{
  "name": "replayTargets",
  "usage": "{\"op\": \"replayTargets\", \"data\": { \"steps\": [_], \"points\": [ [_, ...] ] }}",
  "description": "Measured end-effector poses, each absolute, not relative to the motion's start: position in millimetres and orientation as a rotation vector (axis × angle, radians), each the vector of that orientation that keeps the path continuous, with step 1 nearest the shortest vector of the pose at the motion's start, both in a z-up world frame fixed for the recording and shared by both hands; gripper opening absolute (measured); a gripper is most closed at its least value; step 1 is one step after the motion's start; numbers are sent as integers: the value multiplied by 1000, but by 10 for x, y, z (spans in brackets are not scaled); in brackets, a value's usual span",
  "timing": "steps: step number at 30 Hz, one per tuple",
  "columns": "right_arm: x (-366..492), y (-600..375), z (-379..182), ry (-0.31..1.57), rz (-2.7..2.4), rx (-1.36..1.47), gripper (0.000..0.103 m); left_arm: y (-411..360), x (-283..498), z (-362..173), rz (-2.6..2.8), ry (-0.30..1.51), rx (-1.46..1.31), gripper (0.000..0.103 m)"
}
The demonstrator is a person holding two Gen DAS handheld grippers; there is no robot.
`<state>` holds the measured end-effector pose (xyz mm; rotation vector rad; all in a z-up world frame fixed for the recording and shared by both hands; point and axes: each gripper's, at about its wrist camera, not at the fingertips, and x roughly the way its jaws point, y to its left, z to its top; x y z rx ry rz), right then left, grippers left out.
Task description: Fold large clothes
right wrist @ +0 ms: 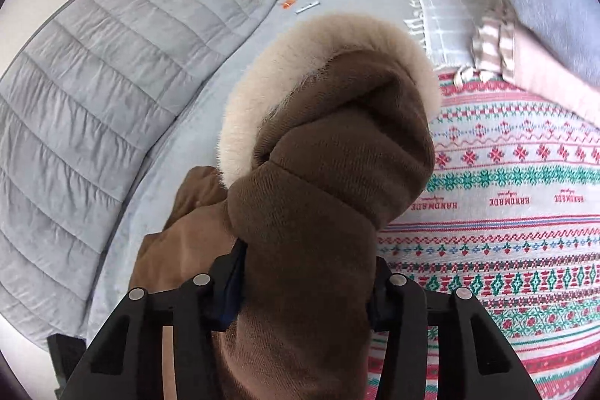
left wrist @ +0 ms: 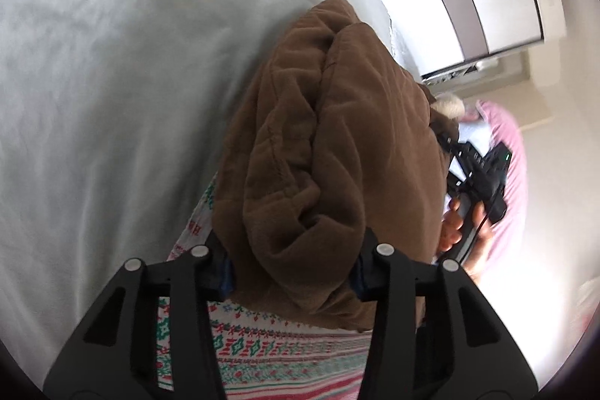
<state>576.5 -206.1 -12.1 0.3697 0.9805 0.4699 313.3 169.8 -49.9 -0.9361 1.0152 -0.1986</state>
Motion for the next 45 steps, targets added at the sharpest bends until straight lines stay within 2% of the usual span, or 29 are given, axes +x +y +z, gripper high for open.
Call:
{"op": "replayTargets", "data": {
  "steps": [10,18,24,28,34,37,38,39,40,42,43,45],
  "points": [
    [5609,-2012,71,914,517,363,44,1554,3155,-307,-180,956,-859,44],
    [5423,-1660,480,833,535,258,40,1618,3039,-28,-72,835,-821,39],
    [5293,-1131,938,735,612,225,39,2086,2865,291,-25,694,-839,39],
    [5334,-707,1024,717,673,279,39,2519,2785,573,80,597,-771,39],
    [5569,64,661,756,771,357,39,3094,2824,481,266,548,-761,39],
    [5807,377,209,835,751,404,40,3264,2998,122,368,594,-693,41],
    [5915,442,-50,900,711,428,41,3268,3119,-96,433,660,-645,43],
    [6036,468,-338,976,628,444,42,3255,3195,-249,476,701,-608,47],
    [6108,447,-485,1016,582,461,49,3239,3234,-336,489,707,-591,49],
    [6259,246,-812,1074,585,653,58,3217,3248,-332,481,699,-587,53],
    [6296,186,-861,1085,611,701,60,3218,3249,-296,482,702,-590,53],
    [6292,198,-781,1083,610,624,65,3228,3237,-277,474,699,-601,58]
  ]
}}
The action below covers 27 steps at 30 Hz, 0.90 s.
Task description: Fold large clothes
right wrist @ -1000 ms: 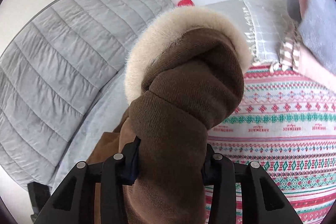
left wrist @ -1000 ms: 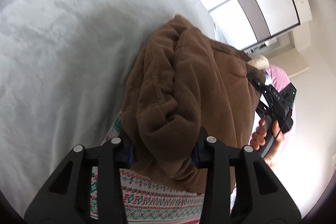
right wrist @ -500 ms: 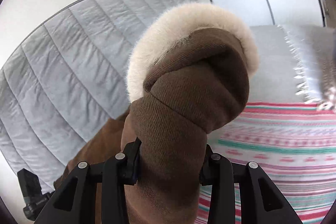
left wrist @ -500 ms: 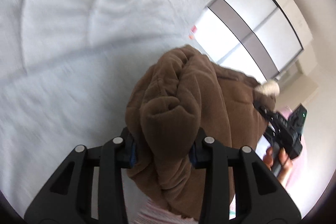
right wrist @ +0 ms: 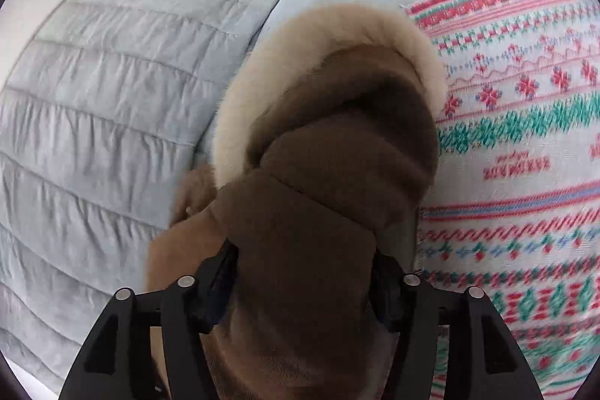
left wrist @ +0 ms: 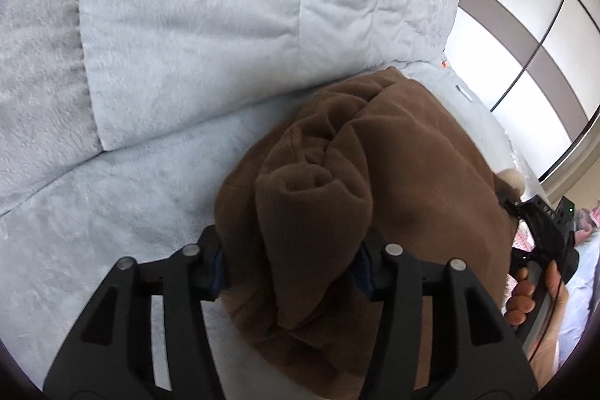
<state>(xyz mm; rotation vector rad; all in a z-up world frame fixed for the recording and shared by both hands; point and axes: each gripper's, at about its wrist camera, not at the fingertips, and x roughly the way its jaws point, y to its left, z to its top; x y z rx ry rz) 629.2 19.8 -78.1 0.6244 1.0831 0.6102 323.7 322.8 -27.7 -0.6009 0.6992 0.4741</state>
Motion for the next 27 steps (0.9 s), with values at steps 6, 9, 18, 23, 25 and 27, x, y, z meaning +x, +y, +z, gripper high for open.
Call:
{"op": "replayTargets", "data": {
  "steps": [6,9,18,23,25,27],
  "points": [
    [5806,32,-189,963,533,354,69,3291,3078,-106,492,730,-601,66],
    [5299,-151,19,913,562,280,69,3244,2890,57,520,717,-550,66],
    [3242,-305,328,867,693,68,70,2477,1947,364,460,659,-404,67],
    [2313,-435,581,802,747,-16,76,1747,1149,606,421,641,-211,80],
    [2037,-482,675,775,763,-42,77,1596,875,680,432,632,-186,81],
    [1754,-560,757,745,784,-60,77,1494,647,734,445,626,-168,83]
  ]
}}
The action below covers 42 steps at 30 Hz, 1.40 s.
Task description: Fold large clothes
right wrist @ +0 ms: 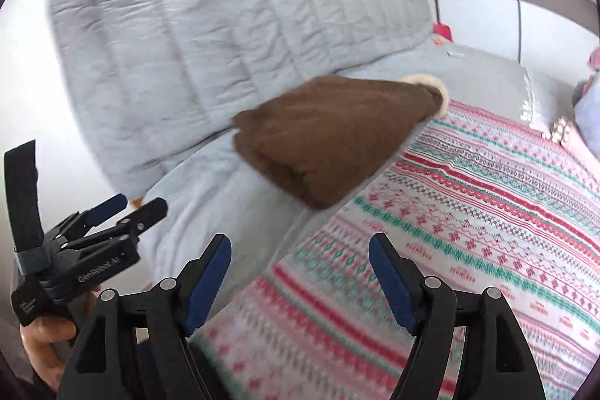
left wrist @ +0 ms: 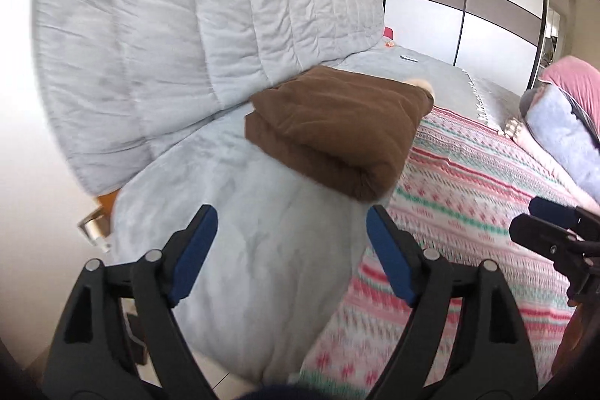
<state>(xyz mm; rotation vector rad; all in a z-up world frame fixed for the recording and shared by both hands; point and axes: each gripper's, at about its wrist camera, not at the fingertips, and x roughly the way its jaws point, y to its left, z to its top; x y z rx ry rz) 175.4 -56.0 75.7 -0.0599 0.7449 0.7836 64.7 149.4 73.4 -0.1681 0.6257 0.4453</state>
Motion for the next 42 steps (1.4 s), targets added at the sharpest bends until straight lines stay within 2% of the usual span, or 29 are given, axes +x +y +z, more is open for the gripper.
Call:
{"op": "replayTargets", "data": {
  "steps": [7,11,17,22,29,42],
  "points": [
    [1020,-756,917,708,809,-130,80,1211,97,807,475,620,-116,93],
    [781,-808,979,693,808,-180,88,1106,-142,904,498,622,-91,102],
    [697,-989,880,644,794,-73,95,990,-319,955,536,623,-88,102],
    [699,-1075,773,648,785,-79,95,897,-319,831,544,649,-115,102],
    [713,-1177,686,599,677,-101,103,752,-159,743,518,665,-147,102],
    [830,-1360,716,609,591,-58,103,633,28,692,538,679,-138,102]
  ]
}}
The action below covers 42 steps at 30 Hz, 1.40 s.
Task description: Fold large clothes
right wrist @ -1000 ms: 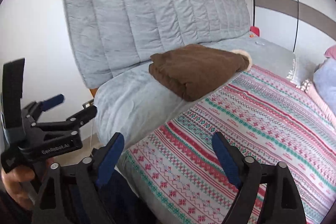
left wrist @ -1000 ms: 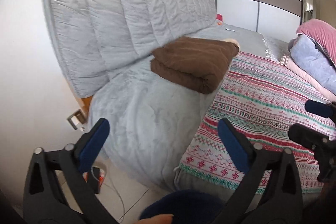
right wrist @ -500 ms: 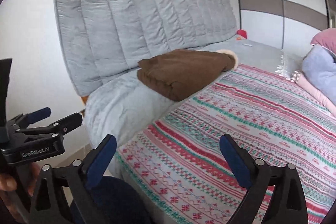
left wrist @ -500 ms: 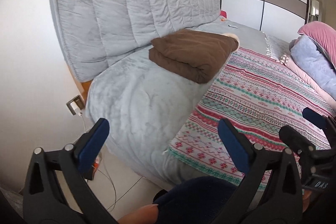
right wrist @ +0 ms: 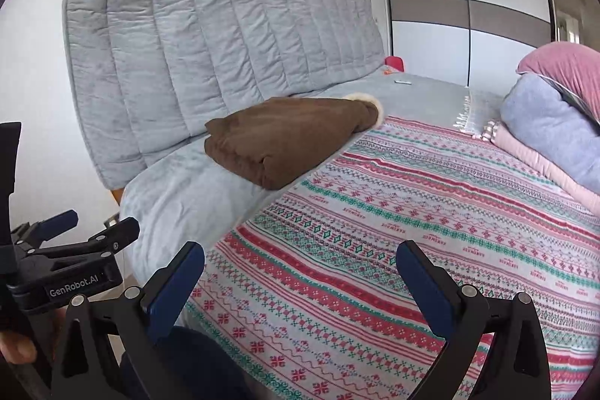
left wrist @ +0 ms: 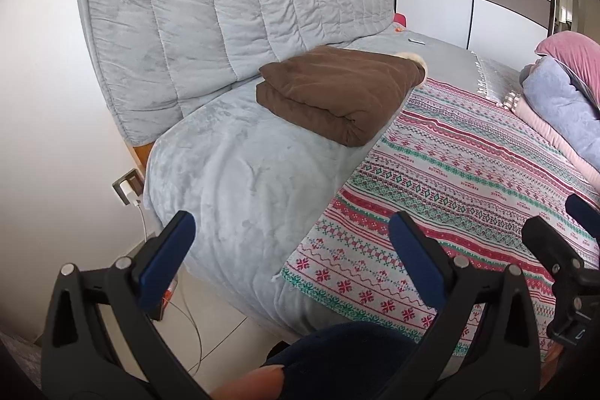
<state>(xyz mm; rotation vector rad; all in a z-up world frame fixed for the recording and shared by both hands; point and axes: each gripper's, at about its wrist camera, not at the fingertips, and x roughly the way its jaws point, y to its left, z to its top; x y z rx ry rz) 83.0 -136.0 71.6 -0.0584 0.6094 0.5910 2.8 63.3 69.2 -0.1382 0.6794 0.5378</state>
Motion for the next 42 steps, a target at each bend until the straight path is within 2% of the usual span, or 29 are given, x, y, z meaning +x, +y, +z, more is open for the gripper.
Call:
{"op": "replayTargets", "data": {
  "steps": [42],
  "points": [
    [864,-1397,678,618,560,-65,103,501,111,695,527,672,-97,102]
  ]
}}
